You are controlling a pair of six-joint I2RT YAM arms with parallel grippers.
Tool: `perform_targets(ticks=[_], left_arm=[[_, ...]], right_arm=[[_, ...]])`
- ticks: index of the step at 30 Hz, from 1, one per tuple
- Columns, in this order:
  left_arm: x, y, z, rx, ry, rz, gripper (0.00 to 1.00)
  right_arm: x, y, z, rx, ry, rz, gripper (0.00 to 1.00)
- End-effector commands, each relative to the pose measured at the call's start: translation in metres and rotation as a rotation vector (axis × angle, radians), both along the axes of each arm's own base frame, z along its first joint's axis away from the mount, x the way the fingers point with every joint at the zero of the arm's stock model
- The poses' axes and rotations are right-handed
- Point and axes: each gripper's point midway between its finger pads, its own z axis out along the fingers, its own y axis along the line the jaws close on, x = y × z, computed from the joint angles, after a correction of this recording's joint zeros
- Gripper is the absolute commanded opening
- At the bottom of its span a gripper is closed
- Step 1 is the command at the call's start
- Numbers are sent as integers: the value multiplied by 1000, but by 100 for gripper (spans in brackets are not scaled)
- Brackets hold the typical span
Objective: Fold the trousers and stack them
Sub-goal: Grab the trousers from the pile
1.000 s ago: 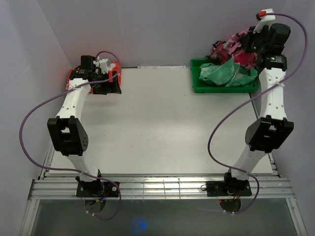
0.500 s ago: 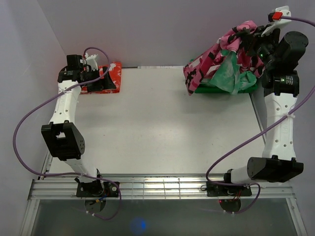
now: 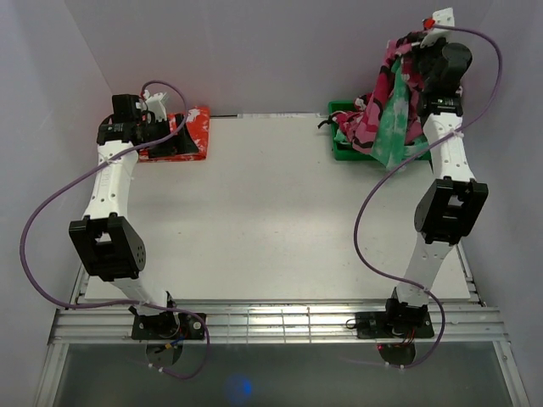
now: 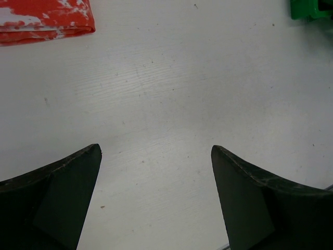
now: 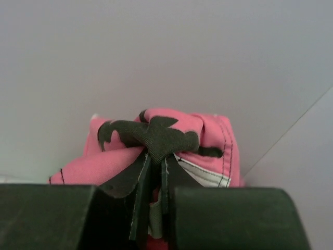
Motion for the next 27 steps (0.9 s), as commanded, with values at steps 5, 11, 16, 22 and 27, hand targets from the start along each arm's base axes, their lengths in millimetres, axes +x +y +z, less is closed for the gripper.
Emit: perform_targets(ticks=[5,11,16,22,27], left_arm=[[9,10,-4,55,4,21,98],[14,13,-13,77,23,5,98],[19,15,-20,85,37,9,98],[23,15,-32,85,65,6,98],[25,16,-39,90,78,5,98]], right_arm=[[-35,74,-137,10,338,271,8],[-14,68,-192,132,527,235,41],[24,9,-126,85,331,2,35],[25,-61,-85,67,185,-164,87],[21,-98,-83,52,150,-244,99]])
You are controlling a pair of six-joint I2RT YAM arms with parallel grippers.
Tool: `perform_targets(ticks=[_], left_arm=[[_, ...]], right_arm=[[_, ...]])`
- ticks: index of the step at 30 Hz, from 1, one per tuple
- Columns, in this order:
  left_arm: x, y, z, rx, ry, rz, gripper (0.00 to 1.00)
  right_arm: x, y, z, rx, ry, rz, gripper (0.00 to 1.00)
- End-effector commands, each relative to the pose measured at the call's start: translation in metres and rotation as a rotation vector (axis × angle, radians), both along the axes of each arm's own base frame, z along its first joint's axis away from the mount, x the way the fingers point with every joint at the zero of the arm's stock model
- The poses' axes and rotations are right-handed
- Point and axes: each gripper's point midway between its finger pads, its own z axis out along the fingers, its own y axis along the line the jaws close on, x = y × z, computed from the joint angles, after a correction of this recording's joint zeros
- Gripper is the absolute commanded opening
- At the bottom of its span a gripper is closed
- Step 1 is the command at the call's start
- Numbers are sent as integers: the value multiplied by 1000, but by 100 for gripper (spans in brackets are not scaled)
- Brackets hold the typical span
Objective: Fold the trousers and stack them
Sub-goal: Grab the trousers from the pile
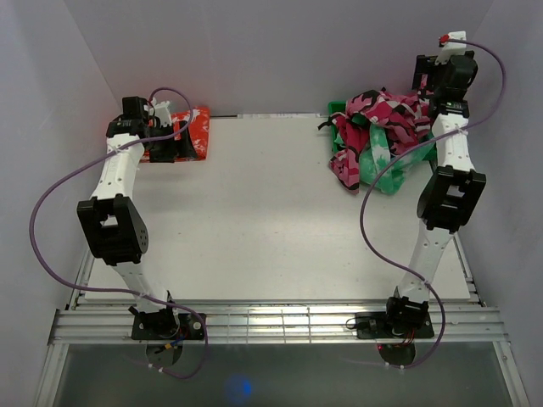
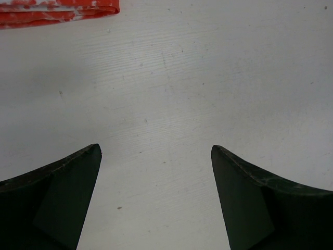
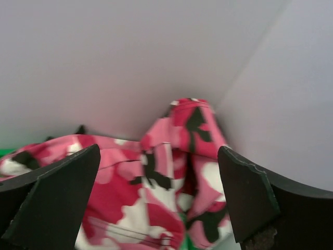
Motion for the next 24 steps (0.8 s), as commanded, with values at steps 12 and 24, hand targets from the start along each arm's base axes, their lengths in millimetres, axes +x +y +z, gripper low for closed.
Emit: perform_targets(ticks=[12,24], left_arm=[[5,6,4,42,-2,-8,98],[3,16,-6,97,55,-5,98]], right_arm=[[-6,-71,-50,77,80,-137,90],[22,-47,-134,228,192,-13,75]])
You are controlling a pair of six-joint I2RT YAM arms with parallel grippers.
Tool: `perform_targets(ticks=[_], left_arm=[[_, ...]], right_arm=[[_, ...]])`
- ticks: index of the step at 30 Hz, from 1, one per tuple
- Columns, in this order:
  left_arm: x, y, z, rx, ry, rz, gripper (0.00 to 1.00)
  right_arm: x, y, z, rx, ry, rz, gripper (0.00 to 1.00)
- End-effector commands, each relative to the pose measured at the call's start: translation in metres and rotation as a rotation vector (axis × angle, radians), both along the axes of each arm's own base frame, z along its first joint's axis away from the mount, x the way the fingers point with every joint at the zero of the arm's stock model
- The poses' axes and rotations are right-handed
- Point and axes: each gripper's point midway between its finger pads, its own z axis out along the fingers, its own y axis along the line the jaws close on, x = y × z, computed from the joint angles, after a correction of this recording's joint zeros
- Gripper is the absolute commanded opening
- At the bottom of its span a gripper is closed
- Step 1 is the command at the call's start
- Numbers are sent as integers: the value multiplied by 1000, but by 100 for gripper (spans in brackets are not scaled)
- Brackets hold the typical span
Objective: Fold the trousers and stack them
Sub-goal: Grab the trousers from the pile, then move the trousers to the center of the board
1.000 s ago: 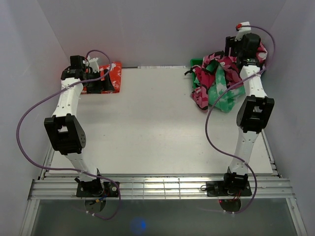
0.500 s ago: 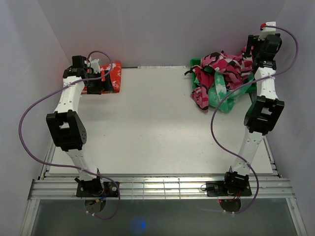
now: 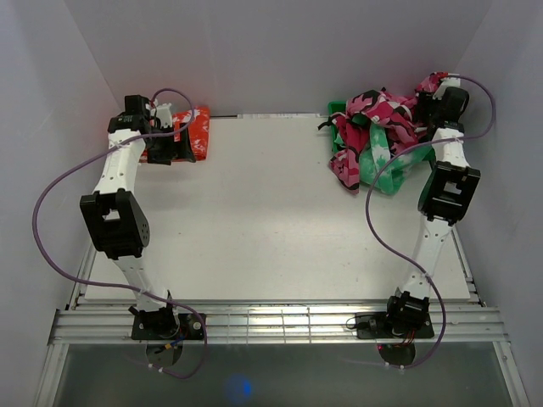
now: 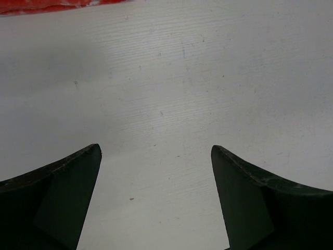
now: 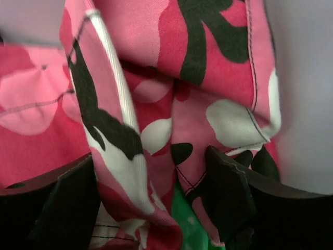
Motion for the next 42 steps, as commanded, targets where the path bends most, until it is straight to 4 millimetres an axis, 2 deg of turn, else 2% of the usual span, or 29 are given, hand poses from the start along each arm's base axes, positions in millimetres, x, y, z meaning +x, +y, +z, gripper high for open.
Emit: perform_targets(ticks=[1,3,4,6,7,9,10,12,13,15,16,18,20,21,22,24,25,27,28,29,30,31,33,35,36,37,38,39,42], left_arm=[[3,4,7,30,-3,-10,98],[4,4,6,28,3,-11,98],[5,3,5,26,7,-14,98],[9,2,4,16,10,-18,98],[10,1,4,11,12,-23,98],[15,-2,6,-11,6,-29,98],[17,-4,7,-19,2,-34,98],[21,-8,11,-40,-11,-48,98],[23,-8,12,-45,-15,-51,98],[25,-10,13,-52,-21,-53,98],[26,-11,15,-57,-26,-58,98],[27,-11,18,-60,-36,-61,98],[27,-13,22,-71,-50,-68,98],[28,-14,24,-75,-58,-73,98],[27,-16,29,-83,-71,-80,98],[29,-16,37,-85,-103,-85,98],[27,-17,46,-91,-126,-90,98],[27,-18,56,-107,-158,-89,98],[27,-18,62,-118,-173,-85,98],[23,-22,75,-139,-203,-94,98],[22,-23,81,-160,-224,-87,98],[20,-24,88,-179,-243,-91,98],[7,-31,106,-240,-290,-115,98],[2,-33,128,-298,-370,-89,98],[-3,-33,139,-295,-396,-93,98],[-4,-33,136,-313,-405,-81,98],[-7,-32,139,-319,-419,-77,98],[-13,-32,142,-316,-440,-79,98],[-16,-25,140,-297,-442,-45,98]], right_arm=[[9,18,35,68,-80,62,64],[9,21,48,71,-104,72,43],[9,26,74,69,-161,84,22],[5,30,98,95,-208,82,9],[0,35,132,113,-270,85,8],[-7,45,166,135,-330,103,8],[-16,54,201,135,-392,123,8],[-26,65,236,165,-456,136,8],[-38,76,265,178,-504,156,8],[-51,91,298,254,-572,186,8],[-65,104,325,282,-617,215,8],[-80,124,358,361,-684,267,8],[-102,161,397,374,-760,350,8],[-111,177,408,402,-777,394,8],[-126,205,426,420,-805,463,8],[-148,243,448,428,-851,580,8],[-168,283,461,457,-866,675,8],[-193,322,473,449,-903,797,8],[-213,356,480,461,-912,873,8],[-223,373,481,465,-916,918,8],[-230,392,473,466,-896,975,8],[-249,421,474,485,-895,1048,8],[-265,451,461,500,-863,1130,8],[-296,505,431,571,-751,1281,8],[-299,506,430,576,-741,1296,8],[-316,529,412,606,-678,1351,8],[-327,540,403,618,-650,1387,8],[-344,557,380,620,-588,1435,8],[-356,575,334,600,-488,1455,8]])
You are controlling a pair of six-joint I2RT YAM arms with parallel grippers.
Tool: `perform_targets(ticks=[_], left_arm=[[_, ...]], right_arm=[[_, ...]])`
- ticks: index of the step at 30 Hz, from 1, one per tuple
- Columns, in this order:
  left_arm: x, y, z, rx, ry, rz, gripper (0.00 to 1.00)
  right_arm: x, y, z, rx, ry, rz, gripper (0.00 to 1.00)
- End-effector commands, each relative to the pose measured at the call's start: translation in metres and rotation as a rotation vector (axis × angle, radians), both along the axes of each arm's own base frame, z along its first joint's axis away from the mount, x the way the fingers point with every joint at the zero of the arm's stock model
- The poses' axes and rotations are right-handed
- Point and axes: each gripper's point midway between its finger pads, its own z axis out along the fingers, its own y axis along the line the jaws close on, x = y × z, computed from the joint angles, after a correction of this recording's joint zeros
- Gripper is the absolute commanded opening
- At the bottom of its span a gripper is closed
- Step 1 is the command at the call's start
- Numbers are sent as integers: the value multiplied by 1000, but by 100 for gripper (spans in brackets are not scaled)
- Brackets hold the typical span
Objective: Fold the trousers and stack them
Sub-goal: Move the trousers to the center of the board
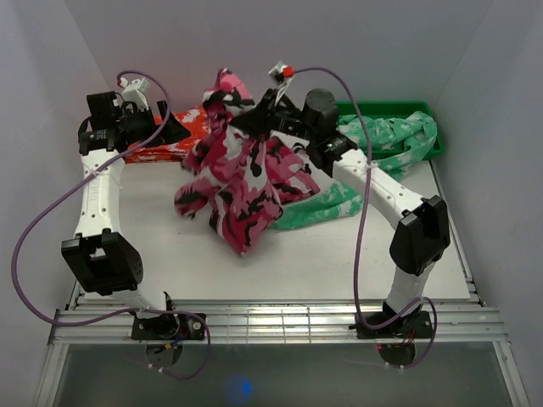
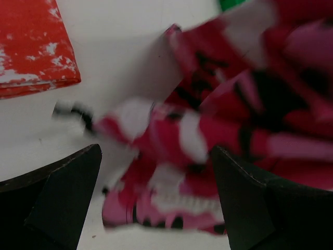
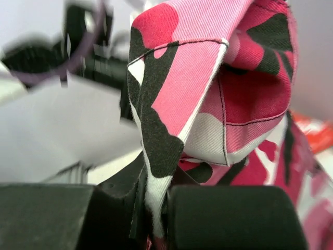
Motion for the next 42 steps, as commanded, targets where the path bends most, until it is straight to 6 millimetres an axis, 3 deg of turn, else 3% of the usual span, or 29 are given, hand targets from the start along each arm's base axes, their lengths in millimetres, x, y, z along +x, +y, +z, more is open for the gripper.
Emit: perform_targets(ticks=[1,3,4,6,7,9,10,12,13,14,16,17,18,19,20,22,23,24,26,29,30,31,34,36,37,39,40,41,42], left_arm=[[-4,3,18,-28,-69,15,98],[-6,6,12,-38,-49,27,98],[-7,7,9,-38,-43,32,98],[-13,1,3,-52,-42,-23,98],[-16,-4,1,-63,-41,-52,98],[-20,-11,-6,-79,-27,-96,98],[-22,-12,-10,-80,-19,-109,98],[-24,-17,-22,-85,9,-141,98],[-28,-20,-30,-74,30,-166,98],[-31,-26,-36,-68,46,-193,98],[-37,-32,-57,-19,87,-248,98],[-41,-44,-63,0,100,-289,98],[-46,-48,-71,16,124,-305,98],[-48,-51,-82,40,145,-317,98],[-51,-60,-87,64,145,-357,98],[-57,-65,-96,71,178,-385,98],[-57,-67,-102,81,189,-404,98],[-60,-67,-106,84,211,-412,98],[-57,-63,-115,110,237,-407,98],[-56,-58,-119,136,253,-395,98],[-56,-57,-119,143,252,-396,98],[-55,-57,-119,148,252,-393,98],[-52,-54,-117,161,246,-382,98],[-50,-54,-118,161,249,-376,98],[-48,-54,-119,159,255,-371,98],[-46,-53,-120,161,260,-362,98],[-44,-52,-120,167,257,-355,98],[-43,-52,-121,165,259,-350,98],[-41,-52,-121,167,254,-345,96]], right_arm=[[-54,2,24,33,-147,94,11],[-58,11,-17,-60,-57,167,30],[-57,15,-37,-108,-48,191,59],[-50,10,-48,-183,-41,188,68],[-40,-5,-62,-241,5,159,73],[-23,-32,-71,-294,1,108,75],[-4,-67,-85,-345,79,50,75],[12,-109,-104,-459,30,21,77],[33,-145,-106,-511,19,-36,79],[24,-173,-135,-648,16,5,79],[30,-220,-157,-787,25,-13,81],[2,-236,-183,-877,123,68,82],[-1,-254,-203,-1013,31,115,86],[-11,-265,-218,-1078,40,159,95],[-31,-274,-246,-1127,100,229,100],[-42,-288,-266,-1213,52,261,91],[-56,-292,-291,-1235,89,298,90],[-48,-294,-300,-1277,39,276,90],[-63,-292,-324,-1324,7,334,90],[-64,-290,-349,-1399,-72,362,90],[-77,-296,-368,-1434,-49,400,90],[-73,-293,-375,-1449,-96,389,90],[-84,-298,-404,-1516,-136,433,93],[-65,-296,-412,-1538,-197,367,100],[-57,-296,-412,-1550,-208,342,79],[-36,-296,-404,-1552,-190,258,54],[-10,-298,-387,-1537,-188,176,28],[5,-300,-377,-1523,-173,123,13],[18,-305,-367,-1510,-155,74,8]])
